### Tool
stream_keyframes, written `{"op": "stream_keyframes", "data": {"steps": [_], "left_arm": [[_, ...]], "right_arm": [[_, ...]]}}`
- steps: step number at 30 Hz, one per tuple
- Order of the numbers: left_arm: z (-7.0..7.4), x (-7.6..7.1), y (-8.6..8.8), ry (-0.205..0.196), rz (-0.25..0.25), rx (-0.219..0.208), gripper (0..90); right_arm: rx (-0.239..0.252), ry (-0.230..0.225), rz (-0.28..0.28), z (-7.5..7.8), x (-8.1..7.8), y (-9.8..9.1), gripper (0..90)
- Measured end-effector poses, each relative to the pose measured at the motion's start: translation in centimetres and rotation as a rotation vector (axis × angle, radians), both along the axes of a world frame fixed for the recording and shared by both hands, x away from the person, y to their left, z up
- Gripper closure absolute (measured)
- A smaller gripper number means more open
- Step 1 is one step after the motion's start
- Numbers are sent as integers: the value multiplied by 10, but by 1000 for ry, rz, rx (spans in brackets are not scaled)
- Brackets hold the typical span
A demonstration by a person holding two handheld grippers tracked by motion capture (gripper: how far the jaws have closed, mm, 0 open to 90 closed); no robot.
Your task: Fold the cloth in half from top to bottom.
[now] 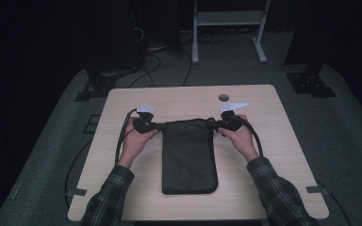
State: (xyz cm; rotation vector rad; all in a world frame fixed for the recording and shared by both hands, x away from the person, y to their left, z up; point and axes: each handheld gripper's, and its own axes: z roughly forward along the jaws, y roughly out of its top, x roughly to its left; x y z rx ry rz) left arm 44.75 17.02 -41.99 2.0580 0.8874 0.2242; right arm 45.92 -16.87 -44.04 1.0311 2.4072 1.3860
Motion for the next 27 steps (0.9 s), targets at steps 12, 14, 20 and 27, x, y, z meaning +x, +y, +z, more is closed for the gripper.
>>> {"op": "stream_keyframes", "data": {"steps": [12, 14, 20, 27], "left_arm": [[7, -44, 5, 31, -23, -28, 843], [8, -51, 7, 31, -25, -36, 843], [4, -76, 10, 38, -42, -36, 843], [3, -105, 10, 26, -69, -26, 843]], "right_arm": [[17, -17, 64, 4, -36, -5, 825], [14, -27, 75, 4, -43, -5, 825], [14, -29, 115, 5, -66, -5, 825], [-2, -35, 150, 5, -93, -6, 825]]}}
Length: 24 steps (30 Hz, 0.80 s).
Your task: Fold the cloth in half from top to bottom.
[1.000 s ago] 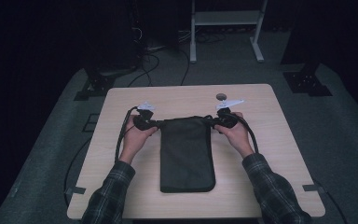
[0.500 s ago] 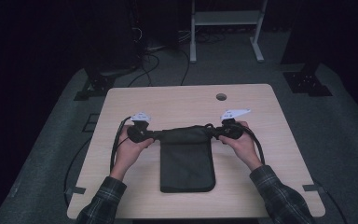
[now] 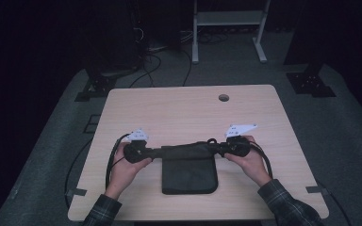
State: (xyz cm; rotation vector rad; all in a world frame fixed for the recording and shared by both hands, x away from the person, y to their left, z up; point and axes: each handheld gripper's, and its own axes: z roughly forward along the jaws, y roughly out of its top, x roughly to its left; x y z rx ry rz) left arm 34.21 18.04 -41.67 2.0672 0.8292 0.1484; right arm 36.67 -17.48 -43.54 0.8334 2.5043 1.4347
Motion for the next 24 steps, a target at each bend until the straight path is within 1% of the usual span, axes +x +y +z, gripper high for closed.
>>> {"op": "stream_keyframes", "data": {"steps": [2, 3, 5, 6, 11, 14, 17, 19, 20, 23, 24], "left_arm": [[0, -7, -2, -4, -6, 7, 843], [-1, -11, -3, -3, -11, 17, 843], [-3, -16, -4, 1, -17, 24, 842], [-4, -19, -4, 4, -24, 29, 842], [-13, -31, -6, 34, -41, 42, 839], [-19, -36, -7, 60, -49, 60, 836], [-29, -39, -8, 91, -53, 85, 828], [-35, -41, -9, 105, -63, 105, 806], [-37, -43, -9, 108, -67, 118, 789], [-38, -48, -9, 99, -62, 122, 691], [-37, -51, -8, 93, -58, 127, 665]], "right_arm": [[-5, -2, 8, -1, -8, -1, 824], [-10, -1, 8, -1, -12, -1, 824], [-15, -6, 17, -2, -19, -2, 824], [-15, -1, 20, -3, -22, -2, 824], [-28, 16, 44, -11, -37, -3, 822], [-42, 34, 53, -17, -44, -3, 820], [-67, 48, 61, -24, -49, -3, 811], [-83, 62, 66, -30, -52, -3, 782], [-85, 59, 67, -32, -53, -3, 765], [-102, 54, 69, -32, -59, -6, 692], [-99, 53, 70, -31, -60, -8, 686]]}}
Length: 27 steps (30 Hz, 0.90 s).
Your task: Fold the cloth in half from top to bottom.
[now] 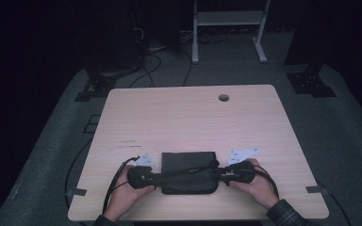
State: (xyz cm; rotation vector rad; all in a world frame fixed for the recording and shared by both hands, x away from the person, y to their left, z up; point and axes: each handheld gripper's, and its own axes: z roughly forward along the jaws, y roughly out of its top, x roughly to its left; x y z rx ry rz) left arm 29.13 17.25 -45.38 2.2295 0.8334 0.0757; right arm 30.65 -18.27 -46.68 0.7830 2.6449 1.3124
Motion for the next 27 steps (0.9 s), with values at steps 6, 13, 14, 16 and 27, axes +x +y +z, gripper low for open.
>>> {"op": "stream_keyframes", "data": {"steps": [6, 13, 14, 16, 27], "left_arm": [[9, -13, 12, -18, 4, -43, 601], [20, -9, 29, -57, 51, -85, 762], [21, -6, 30, -64, 54, -87, 800], [22, 3, 30, -74, 64, -90, 850], [3, 42, 1, -61, 50, -39, 876]], "right_arm": [[30, -11, -35, 8, -13, -23, 694], [41, -33, -120, 11, -4, -50, 811], [46, -33, -124, 12, -1, -51, 838], [52, -35, -126, 14, 6, -49, 882], [66, -39, -77, 13, 46, -13, 896]]}}
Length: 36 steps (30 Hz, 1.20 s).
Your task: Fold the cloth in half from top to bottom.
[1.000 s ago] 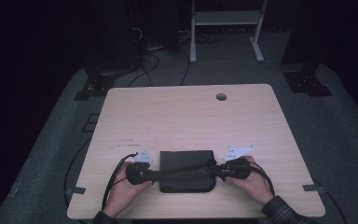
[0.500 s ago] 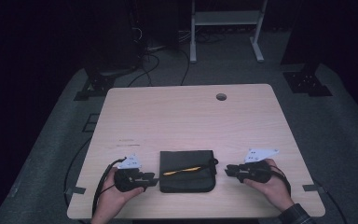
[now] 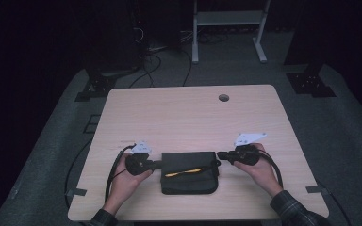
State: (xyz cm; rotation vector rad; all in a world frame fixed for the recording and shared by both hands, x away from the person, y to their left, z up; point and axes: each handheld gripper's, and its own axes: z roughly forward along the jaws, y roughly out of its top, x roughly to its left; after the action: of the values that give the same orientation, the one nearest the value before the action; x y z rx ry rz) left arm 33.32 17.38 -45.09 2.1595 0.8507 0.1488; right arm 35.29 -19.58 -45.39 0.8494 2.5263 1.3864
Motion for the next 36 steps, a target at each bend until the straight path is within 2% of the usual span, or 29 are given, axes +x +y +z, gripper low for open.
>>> {"op": "stream_keyframes", "data": {"steps": [5, 9, 15, 19, 22, 25, 26, 29, 31, 36], "left_arm": [[-5, -3, -9, 0, -29, 28, 872], [-7, -13, -11, 8, -45, 26, 865], [-7, -34, -10, 16, -74, 23, 850], [-2, -47, -10, 4, -86, 8, 839], [-2, -57, -10, 0, -96, 19, 832], [-7, -63, -10, 7, -105, 49, 823], [-8, -64, -11, 10, -107, 53, 820], [-7, -64, -11, -2, -106, 59, 799], [-4, -64, -8, -14, -92, 46, 741], [2, -62, 9, -65, -23, 37, 563]], "right_arm": [[-33, 30, 60, -11, 2, 20, 896], [-54, 48, 99, -18, -5, 27, 896], [-50, 65, 170, -17, -24, 32, 895], [-62, 66, 210, -17, -40, 32, 896], [-69, 54, 231, -15, -53, 31, 895], [-67, 52, 245, -14, -63, 29, 894], [-82, 41, 251, -15, -67, 29, 893], [-79, 33, 247, -15, -70, 28, 840], [-71, 21, 228, -13, -68, 26, 772], [-44, -7, 129, -9, -59, 8, 638]]}}
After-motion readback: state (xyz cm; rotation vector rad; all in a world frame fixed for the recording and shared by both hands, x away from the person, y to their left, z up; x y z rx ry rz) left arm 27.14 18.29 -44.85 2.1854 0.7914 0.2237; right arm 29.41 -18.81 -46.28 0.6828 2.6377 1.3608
